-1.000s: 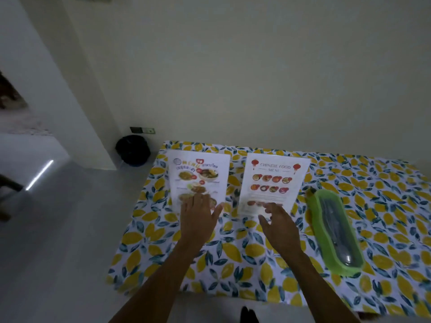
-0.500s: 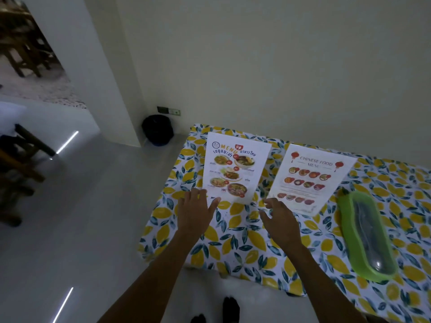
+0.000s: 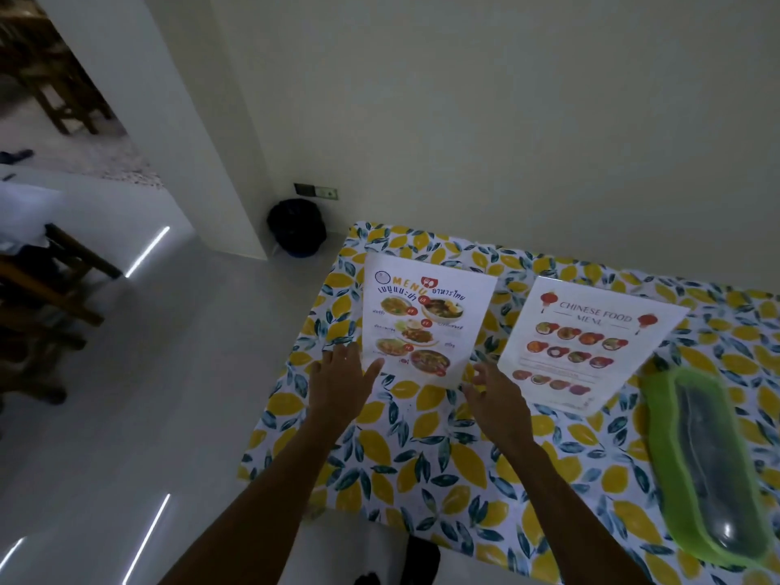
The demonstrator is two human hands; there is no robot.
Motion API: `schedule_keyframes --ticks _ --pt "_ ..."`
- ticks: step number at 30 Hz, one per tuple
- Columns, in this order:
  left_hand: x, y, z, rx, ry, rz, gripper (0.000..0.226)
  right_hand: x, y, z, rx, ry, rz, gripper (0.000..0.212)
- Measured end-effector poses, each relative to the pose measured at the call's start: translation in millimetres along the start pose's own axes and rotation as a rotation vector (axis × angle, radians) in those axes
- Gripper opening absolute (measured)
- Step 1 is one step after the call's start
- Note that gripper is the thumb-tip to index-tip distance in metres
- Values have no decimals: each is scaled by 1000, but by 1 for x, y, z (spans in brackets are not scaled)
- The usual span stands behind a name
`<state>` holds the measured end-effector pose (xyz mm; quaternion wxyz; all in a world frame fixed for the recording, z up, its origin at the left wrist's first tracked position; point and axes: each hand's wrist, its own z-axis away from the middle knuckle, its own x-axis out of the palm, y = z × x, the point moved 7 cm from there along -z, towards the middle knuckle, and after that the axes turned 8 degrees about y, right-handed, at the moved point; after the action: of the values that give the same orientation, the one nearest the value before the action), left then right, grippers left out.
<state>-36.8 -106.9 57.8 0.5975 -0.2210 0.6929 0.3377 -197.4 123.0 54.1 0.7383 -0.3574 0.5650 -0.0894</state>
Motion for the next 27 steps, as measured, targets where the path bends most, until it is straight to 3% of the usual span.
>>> schedule_keyframes --ticks 5,11,18,27 --pt "12 4 -17 -91 -68 99 74 13 8 -20 41 -53 -1 38" --pt "26 13 -32 -148 -103 432 77 26 16 -32 9 -122 -12 41" --pt "31 2 -38 -208 -50 448 50 33 23 -39 -37 -121 12 14" --pt "41 -7 -47 -191 -33 411 23 39 25 -46 -26 -74 41 27"
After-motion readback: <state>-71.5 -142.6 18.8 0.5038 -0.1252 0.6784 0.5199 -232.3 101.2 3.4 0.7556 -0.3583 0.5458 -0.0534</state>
